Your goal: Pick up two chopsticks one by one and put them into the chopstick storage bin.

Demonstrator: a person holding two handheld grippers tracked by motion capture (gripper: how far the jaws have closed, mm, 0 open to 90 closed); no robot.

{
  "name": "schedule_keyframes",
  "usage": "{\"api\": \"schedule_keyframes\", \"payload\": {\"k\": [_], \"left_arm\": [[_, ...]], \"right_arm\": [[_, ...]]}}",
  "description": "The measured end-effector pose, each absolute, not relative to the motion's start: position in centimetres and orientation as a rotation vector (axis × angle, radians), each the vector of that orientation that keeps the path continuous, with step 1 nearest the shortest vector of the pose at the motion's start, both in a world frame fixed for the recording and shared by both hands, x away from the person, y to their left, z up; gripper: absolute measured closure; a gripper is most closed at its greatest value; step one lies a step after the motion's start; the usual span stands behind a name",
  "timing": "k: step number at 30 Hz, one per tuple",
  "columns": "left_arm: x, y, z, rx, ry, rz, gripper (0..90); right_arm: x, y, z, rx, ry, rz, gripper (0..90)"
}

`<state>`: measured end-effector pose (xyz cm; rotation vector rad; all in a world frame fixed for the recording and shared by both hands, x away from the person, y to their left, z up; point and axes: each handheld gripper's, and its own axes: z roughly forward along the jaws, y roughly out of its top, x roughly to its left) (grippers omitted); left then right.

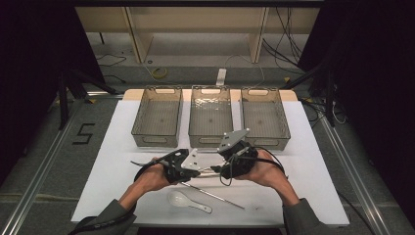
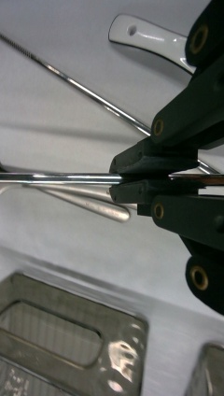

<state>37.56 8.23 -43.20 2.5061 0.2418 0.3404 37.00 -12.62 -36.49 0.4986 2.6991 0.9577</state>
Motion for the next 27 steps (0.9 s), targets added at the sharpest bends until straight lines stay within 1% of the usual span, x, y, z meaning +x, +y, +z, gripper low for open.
{"api": "schedule_keyframes", "payload": {"k": [4,5,6,14,22,27], "left_arm": [[38.0,8.9,-42.9,2.485,0.327,0.352,84.6],[38.2,9.1,-42.8,2.475,0.347,0.353,84.6],[38.3,9.3,-42.7,2.465,0.37,0.35,84.6],[39.2,11.0,-41.4,2.384,0.543,0.353,84.6],[40.8,12.7,-40.3,2.296,0.697,0.345,84.6],[41.9,14.1,-39.5,2.223,0.774,0.348,84.5]], "right_arm": [[36.7,-12.7,-36.4,0.505,2.697,0.992,43.3],[36.6,-12.7,-36.4,0.506,2.698,0.994,42.4],[36.5,-12.6,-36.6,0.519,2.708,0.996,38.5],[36.0,-12.9,-37.6,0.565,2.704,1.014,34.2],[36.2,-13.1,-39.8,0.613,2.725,0.976,32.1],[36.0,-13.4,-40.9,0.64,2.719,0.967,32.4]]}}
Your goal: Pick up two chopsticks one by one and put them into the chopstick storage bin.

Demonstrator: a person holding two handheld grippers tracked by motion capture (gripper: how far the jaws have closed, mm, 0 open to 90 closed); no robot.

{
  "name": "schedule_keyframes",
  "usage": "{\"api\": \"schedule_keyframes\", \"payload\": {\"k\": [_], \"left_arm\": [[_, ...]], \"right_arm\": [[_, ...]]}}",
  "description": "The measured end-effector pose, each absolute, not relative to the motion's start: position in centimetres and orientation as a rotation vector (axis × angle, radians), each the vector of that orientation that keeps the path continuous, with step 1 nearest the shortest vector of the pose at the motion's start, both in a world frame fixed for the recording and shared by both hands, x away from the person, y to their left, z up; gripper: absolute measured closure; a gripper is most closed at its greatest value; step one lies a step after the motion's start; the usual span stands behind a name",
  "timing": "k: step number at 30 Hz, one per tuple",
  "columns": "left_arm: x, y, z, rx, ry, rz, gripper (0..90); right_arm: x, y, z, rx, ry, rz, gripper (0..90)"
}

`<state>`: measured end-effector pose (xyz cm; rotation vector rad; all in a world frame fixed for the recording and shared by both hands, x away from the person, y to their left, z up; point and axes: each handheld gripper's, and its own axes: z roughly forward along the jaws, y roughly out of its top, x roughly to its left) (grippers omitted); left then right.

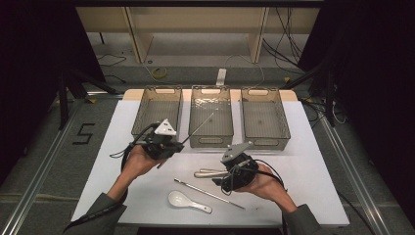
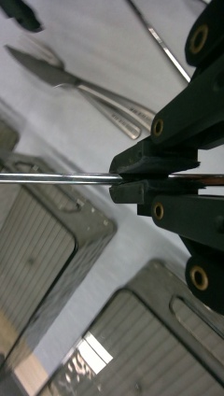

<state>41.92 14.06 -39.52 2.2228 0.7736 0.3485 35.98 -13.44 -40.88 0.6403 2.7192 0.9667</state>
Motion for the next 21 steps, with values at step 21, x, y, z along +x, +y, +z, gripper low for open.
{"api": "schedule_keyframes", "payload": {"k": [21], "left_arm": [[49.2,17.9,-36.9,2.119,1.081,0.417,84.5]], "right_arm": [[35.1,-13.9,-42.9,0.66,2.734,0.96,31.2]]}}
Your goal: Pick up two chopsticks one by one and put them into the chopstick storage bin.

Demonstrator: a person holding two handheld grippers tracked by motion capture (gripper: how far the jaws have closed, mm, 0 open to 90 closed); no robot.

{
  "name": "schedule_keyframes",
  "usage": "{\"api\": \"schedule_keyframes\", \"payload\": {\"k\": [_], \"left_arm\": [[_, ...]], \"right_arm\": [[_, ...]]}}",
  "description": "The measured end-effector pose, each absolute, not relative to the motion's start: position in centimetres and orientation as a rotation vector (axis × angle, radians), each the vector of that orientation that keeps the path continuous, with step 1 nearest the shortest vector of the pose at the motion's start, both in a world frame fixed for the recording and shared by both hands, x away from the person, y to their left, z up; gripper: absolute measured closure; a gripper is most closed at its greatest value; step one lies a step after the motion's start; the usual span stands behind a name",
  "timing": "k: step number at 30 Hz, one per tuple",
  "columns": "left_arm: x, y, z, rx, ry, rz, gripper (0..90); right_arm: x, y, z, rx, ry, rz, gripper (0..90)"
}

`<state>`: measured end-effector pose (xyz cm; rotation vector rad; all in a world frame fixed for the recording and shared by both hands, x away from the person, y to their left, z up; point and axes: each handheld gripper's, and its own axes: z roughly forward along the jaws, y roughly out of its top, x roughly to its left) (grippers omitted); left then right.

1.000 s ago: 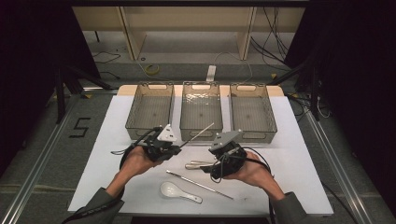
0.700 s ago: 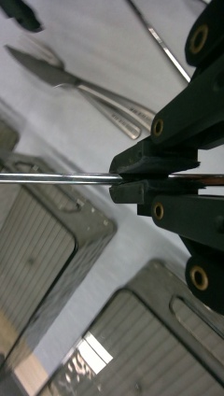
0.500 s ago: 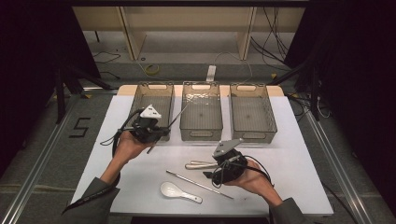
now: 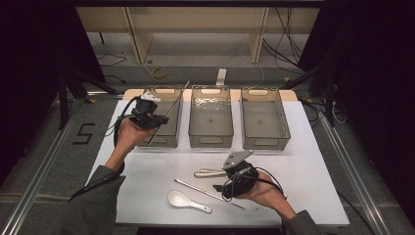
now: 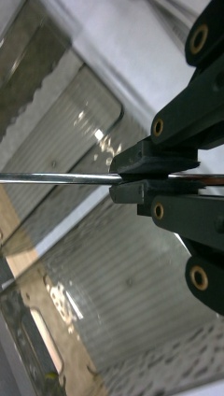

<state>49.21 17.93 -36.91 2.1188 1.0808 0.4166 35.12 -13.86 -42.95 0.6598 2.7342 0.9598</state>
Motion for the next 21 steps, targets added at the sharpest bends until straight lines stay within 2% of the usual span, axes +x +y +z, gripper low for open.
{"api": "schedule_keyframes", "payload": {"k": [21], "left_arm": [[54.3,20.8,-38.6,2.05,1.263,0.491,84.4]], "right_arm": [[34.7,-13.7,-43.5,0.662,2.754,0.971,30.9]]}}
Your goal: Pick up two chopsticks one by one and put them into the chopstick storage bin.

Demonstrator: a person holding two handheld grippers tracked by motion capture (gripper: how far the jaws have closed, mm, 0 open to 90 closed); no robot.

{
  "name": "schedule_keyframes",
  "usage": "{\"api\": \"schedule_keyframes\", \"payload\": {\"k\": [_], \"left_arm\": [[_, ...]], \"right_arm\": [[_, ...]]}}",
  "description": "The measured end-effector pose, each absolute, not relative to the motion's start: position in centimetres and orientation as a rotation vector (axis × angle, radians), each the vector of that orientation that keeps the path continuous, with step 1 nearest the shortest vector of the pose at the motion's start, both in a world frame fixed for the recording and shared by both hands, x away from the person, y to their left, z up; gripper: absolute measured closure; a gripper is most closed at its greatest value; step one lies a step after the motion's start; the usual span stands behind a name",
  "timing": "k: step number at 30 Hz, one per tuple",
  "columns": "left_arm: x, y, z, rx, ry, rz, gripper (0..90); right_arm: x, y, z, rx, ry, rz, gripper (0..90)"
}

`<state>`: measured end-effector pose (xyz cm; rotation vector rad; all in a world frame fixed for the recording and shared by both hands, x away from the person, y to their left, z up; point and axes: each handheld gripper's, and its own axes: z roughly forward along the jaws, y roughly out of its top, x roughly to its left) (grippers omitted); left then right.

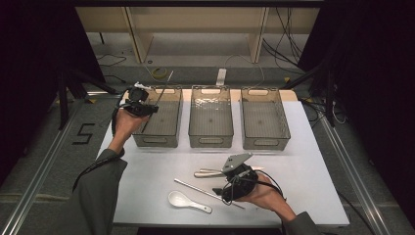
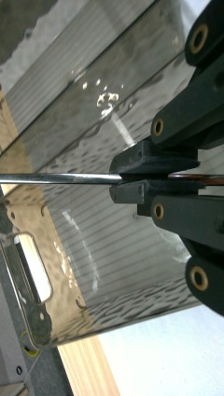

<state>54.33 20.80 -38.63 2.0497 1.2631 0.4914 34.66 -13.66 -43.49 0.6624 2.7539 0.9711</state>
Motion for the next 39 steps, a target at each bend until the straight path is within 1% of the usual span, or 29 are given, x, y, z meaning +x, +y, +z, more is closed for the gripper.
{"api": "schedule_keyframes", "payload": {"k": [18,19,20,21,24,26,29,30,31,35,36,39], "left_arm": [[54.9,20.6,-41.0,2.1,1.3,0.476,83.6],[54.9,20.7,-41.1,2.089,1.307,0.467,80.6],[54.9,20.7,-41.1,2.085,1.306,0.46,74.8],[54.9,20.7,-41.1,2.089,1.302,0.456,74.8],[54.6,20.8,-40.7,2.076,1.305,0.457,61.4],[54.2,20.8,-40.3,2.057,1.305,0.407,51.9],[52.8,20.8,-39.7,2.037,1.283,0.384,40.5],[52.2,20.8,-39.5,2.014,1.277,0.375,35.0],[51.7,20.7,-39.4,2.007,1.269,0.369,35.0],[48.5,19.8,-39.2,2.0,1.197,0.378,24.3],[48.0,19.6,-39.2,1.996,1.178,0.364,23.7],[46.2,18.9,-39.0,1.99,1.125,0.357,20.8]], "right_arm": [[34.6,-13.5,-43.6,0.661,2.765,0.96,30.9],[34.6,-13.6,-43.6,0.654,2.771,0.954,30.9],[34.6,-13.5,-43.7,0.65,2.773,0.958,30.9],[34.6,-13.5,-43.7,0.65,2.773,0.958,30.9],[34.6,-13.5,-43.7,0.657,2.777,0.949,30.9],[34.7,-13.5,-43.6,0.657,2.778,0.946,30.9],[34.8,-13.5,-43.5,0.665,2.781,0.931,30.9],[34.9,-13.4,-43.4,0.663,2.792,0.906,30.9],[34.9,-13.4,-43.4,0.663,2.792,0.906,30.9],[35.2,-12.9,-43.3,0.667,2.803,0.845,31.9],[35.2,-12.8,-43.2,0.663,2.81,0.834,34.3],[35.5,-12.0,-43.4,0.637,2.847,0.798,35.6]]}}
